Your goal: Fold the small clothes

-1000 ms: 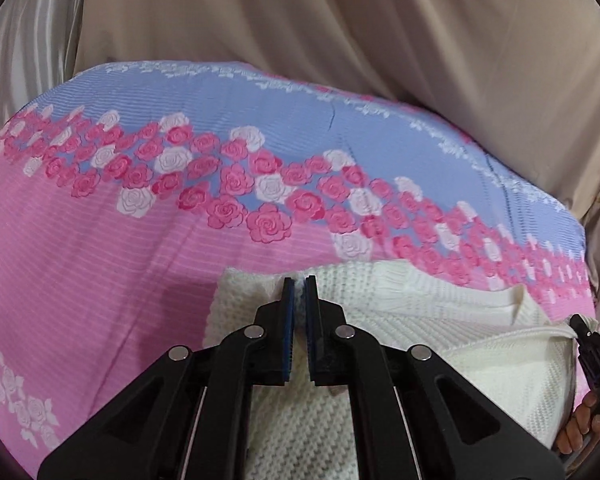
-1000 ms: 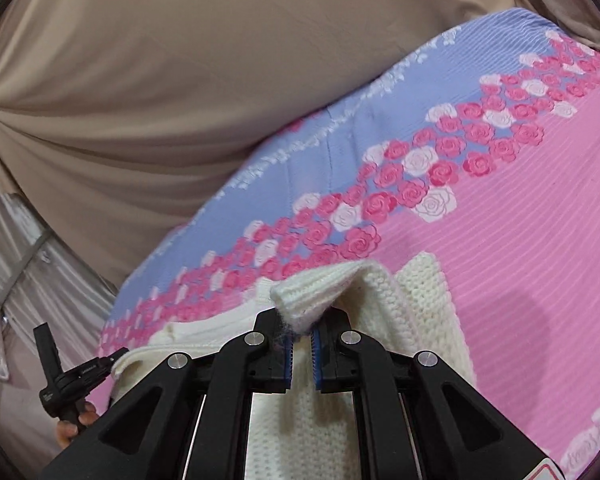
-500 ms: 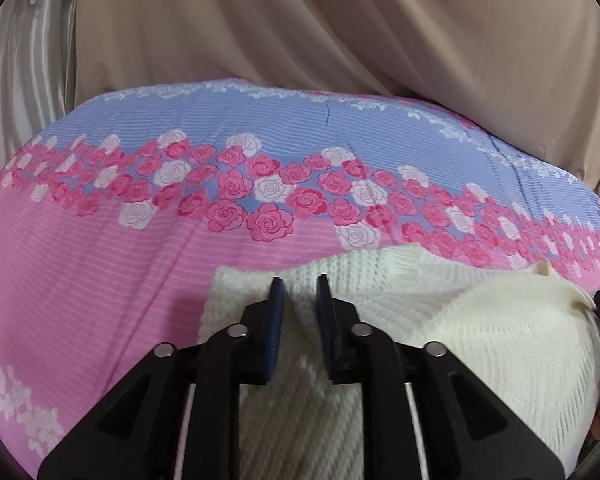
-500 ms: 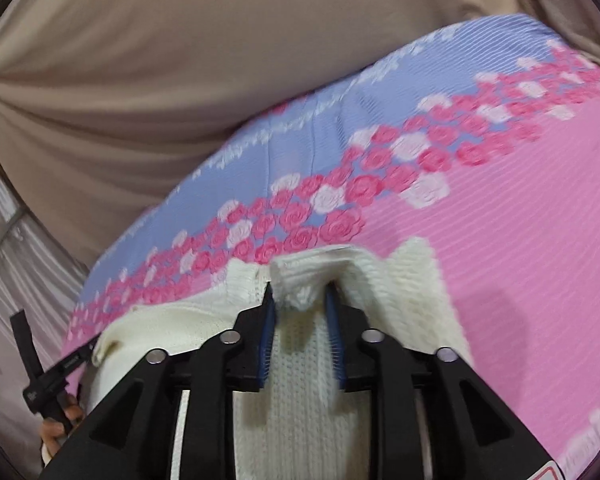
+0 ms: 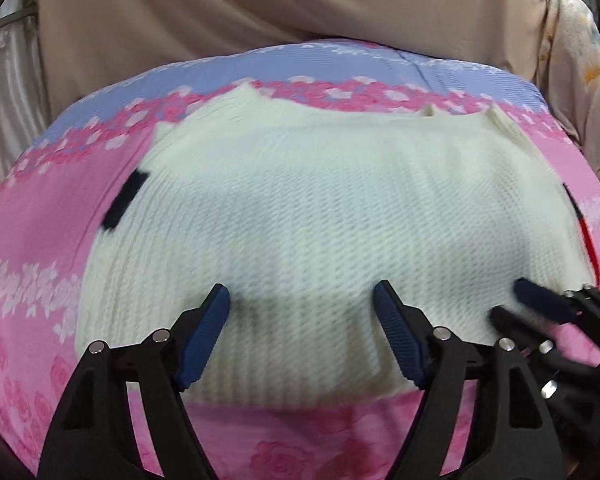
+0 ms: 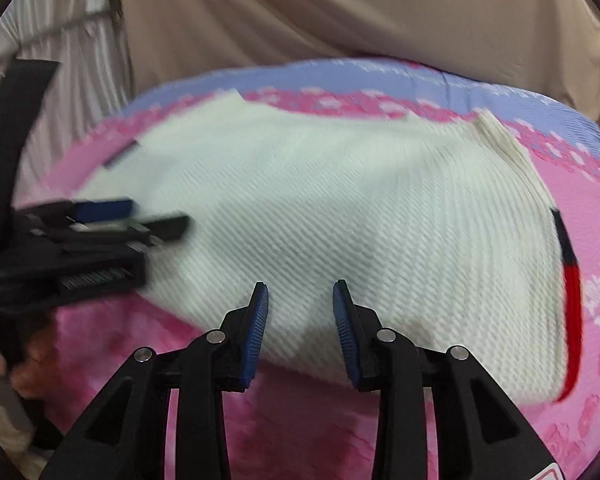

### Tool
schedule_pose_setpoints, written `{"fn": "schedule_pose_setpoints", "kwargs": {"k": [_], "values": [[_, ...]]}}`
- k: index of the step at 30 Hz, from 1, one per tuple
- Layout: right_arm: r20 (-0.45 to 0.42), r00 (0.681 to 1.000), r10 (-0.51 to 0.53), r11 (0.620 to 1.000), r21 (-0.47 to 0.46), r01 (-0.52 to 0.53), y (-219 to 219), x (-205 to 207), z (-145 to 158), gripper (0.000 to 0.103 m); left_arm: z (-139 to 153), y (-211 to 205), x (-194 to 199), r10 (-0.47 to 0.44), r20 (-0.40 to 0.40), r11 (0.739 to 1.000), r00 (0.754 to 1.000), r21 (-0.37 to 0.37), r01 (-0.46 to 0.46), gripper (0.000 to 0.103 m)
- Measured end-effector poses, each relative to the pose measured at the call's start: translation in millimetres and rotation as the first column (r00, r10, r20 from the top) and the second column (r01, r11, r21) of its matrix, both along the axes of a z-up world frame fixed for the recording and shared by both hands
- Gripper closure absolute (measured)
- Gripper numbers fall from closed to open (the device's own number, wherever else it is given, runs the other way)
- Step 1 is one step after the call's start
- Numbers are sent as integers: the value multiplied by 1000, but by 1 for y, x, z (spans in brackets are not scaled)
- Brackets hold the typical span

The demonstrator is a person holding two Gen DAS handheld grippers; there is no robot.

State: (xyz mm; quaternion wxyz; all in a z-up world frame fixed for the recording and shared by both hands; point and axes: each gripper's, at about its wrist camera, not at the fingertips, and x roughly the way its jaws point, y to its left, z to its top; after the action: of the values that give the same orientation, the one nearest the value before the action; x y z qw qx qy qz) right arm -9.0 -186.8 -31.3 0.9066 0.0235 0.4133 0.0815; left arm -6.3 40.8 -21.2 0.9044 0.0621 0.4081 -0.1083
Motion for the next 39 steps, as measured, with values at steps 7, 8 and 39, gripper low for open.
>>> {"fn": "schedule_pose_setpoints", "kwargs": {"k": [7,8,39], "values": [[-48,990,-135,986,87,139,-79,-44,-5,84,-11,48,-17,82,-13,996,997,22,-81,30],[-55,987,-151,983,98,156,-85,-49,-5,85,-10,50,-22,88,-11,996,996,25,-88,30],[-116,910,-397,886,211,413,-164,-95,-11,92,0,151,-51,180,-256,944,950,-226,-239,88]]}}
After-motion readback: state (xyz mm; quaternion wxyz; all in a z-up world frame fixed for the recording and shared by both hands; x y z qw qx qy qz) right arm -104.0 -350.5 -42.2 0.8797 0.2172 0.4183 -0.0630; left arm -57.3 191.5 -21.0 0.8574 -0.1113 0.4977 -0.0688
